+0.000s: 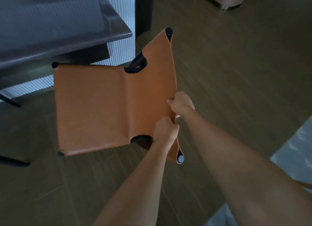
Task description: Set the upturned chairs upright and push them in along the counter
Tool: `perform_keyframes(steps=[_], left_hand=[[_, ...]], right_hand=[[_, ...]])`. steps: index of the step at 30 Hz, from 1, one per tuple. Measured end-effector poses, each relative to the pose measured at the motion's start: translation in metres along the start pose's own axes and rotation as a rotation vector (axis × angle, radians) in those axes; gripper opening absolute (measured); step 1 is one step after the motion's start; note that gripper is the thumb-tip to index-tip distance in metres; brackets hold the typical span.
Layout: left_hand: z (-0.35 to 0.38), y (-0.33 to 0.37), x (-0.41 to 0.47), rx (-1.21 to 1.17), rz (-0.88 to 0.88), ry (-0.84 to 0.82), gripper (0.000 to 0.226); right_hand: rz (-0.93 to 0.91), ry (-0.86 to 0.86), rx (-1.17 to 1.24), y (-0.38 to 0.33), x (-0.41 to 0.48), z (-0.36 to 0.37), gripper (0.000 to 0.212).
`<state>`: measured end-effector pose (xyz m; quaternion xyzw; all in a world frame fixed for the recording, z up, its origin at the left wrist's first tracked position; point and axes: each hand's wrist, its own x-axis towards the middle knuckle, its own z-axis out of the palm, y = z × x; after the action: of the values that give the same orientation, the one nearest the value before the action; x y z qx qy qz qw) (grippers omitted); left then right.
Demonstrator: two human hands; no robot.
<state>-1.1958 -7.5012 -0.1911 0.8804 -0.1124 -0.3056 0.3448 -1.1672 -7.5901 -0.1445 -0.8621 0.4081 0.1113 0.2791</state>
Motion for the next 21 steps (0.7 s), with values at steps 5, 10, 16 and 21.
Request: perform_keyframes(steps=[5, 10, 16, 21], left_hand=[[-0.024, 0.012, 0.023, 0.008, 0.01, -0.049, 0.021], [-0.043, 0.03, 0.042, -0.015, -0.03, -0.033, 0.022], [-0.062, 0.051, 0.068, -0.231, -0.168, 0.106, 0.021], [-0.071, 0.074, 0.094, -0.191, -0.211, 0.22, 0.024]], right_hand=[[-0.018, 0.0, -0.019, -0.013, 0.026, -0.008, 0.031], [-0.056, -0.036, -0.01, -0.032, 0.053, -0.016, 0.029], [-0.18, -0.089, -0.042, -0.058, 0.097, -0.033, 0.021], [-0.326, -0.195, -0.071, -0.076, 0.136, -0.049, 0.011]])
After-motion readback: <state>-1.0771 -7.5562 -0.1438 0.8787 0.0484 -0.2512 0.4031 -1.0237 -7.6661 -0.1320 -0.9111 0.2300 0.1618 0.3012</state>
